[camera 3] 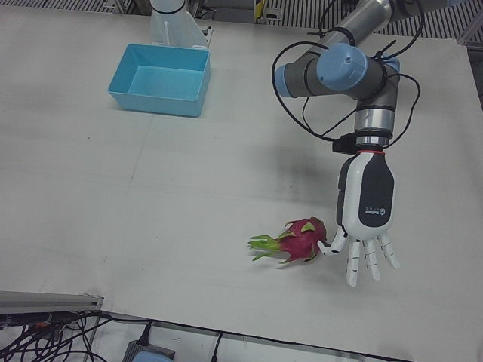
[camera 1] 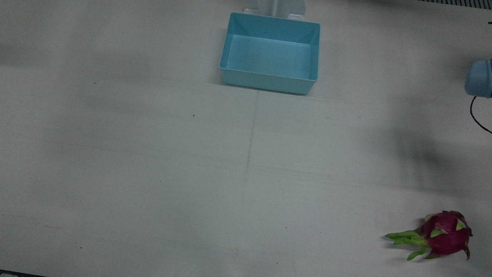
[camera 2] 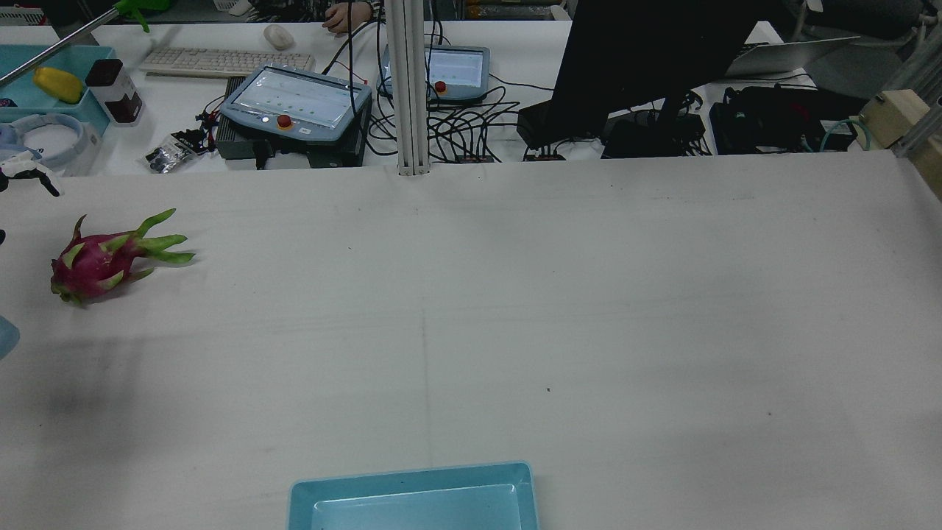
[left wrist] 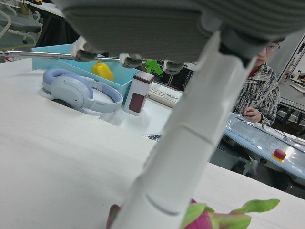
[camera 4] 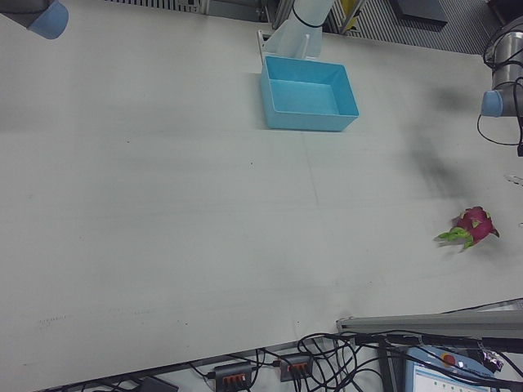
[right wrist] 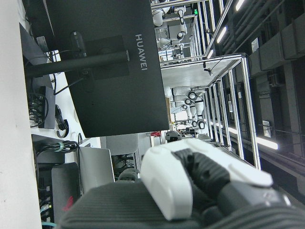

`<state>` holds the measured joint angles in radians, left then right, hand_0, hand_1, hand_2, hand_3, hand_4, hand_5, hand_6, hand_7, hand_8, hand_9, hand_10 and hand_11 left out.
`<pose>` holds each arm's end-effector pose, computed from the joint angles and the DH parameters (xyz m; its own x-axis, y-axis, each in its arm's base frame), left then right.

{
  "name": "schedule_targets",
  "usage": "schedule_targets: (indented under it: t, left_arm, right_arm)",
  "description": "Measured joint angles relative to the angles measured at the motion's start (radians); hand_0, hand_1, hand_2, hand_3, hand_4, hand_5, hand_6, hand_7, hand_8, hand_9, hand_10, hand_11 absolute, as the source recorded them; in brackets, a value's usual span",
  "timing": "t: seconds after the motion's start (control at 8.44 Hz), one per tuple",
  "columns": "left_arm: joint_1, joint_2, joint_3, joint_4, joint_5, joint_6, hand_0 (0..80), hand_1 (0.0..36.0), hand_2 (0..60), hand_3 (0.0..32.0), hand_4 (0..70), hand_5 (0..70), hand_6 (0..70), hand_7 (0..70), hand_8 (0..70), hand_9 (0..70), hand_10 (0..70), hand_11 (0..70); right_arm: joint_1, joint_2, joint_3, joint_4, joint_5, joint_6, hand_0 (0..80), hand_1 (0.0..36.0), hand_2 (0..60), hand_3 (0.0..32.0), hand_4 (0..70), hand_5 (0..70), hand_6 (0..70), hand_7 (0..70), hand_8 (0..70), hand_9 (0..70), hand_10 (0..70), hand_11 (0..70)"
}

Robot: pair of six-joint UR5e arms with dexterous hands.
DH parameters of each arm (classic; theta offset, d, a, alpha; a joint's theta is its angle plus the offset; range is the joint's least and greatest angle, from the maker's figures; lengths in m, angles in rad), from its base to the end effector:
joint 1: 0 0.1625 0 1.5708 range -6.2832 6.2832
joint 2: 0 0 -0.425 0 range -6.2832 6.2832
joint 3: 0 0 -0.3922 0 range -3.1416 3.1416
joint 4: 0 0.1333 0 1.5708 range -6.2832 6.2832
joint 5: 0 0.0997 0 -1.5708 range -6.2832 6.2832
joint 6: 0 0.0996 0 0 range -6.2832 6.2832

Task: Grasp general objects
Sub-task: 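Move the left hand toward the pink dragon fruit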

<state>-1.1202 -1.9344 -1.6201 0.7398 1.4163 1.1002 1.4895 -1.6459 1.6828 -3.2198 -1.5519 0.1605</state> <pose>0.1151 -0.5793 0.5284 -0.3074 -0.3933 -0.8665 0.9128 0.1356 -0.3854 0.0978 -0.4649 0.6756 -0.9858 0.0550 -0.1589 0.1562 -0.0506 -0.9864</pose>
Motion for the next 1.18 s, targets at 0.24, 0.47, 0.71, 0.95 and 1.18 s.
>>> schedule_targets:
  t: [0.24, 0.47, 0.71, 0.95, 1.18]
  left_arm:
    - [0.057, -0.020, 0.022, 0.018, -0.053, 0.002, 80.0, 35.8, 0.2, 32.0, 0.0, 48.5, 0.0, 6.0, 1.1, 0.0, 0.0, 0.0]
    - [0.076, -0.041, 0.052, 0.022, -0.086, 0.001, 80.0, 34.6, 0.0, 32.0, 0.0, 48.4, 0.0, 6.3, 2.5, 0.0, 0.0, 0.0]
    - [0.086, -0.098, 0.122, 0.024, -0.102, 0.000, 80.0, 29.5, 0.0, 32.0, 0.0, 38.3, 0.0, 5.4, 2.6, 0.0, 0.0, 0.0]
    - [0.122, -0.132, 0.158, 0.028, -0.142, 0.000, 79.7, 23.9, 0.0, 32.0, 0.0, 40.2, 0.0, 4.2, 2.8, 0.0, 0.0, 0.0]
    - [0.149, -0.139, 0.189, 0.020, -0.170, 0.000, 78.4, 23.9, 0.0, 32.0, 0.0, 41.1, 0.0, 3.9, 3.2, 0.0, 0.0, 0.0]
  right_arm:
    - [0.000, 0.000, 0.000, 0.000, 0.000, 0.000, 0.0, 0.0, 0.0, 0.0, 0.0, 0.0, 0.0, 0.0, 0.0, 0.0, 0.0, 0.0]
    - [0.001, 0.000, 0.000, 0.000, 0.001, 0.001, 0.0, 0.0, 0.0, 0.0, 0.0, 0.0, 0.0, 0.0, 0.0, 0.0, 0.0, 0.0]
    - [0.000, 0.000, 0.000, 0.000, 0.000, 0.001, 0.0, 0.0, 0.0, 0.0, 0.0, 0.0, 0.0, 0.0, 0.0, 0.0, 0.0, 0.0]
    - [0.000, 0.000, 0.000, 0.000, 0.001, 0.001, 0.0, 0.0, 0.0, 0.0, 0.0, 0.0, 0.0, 0.0, 0.0, 0.0, 0.0, 0.0]
    - [0.000, 0.000, 0.000, 0.000, 0.000, 0.001, 0.0, 0.0, 0.0, 0.0, 0.0, 0.0, 0.0, 0.0, 0.0, 0.0, 0.0, 0.0]
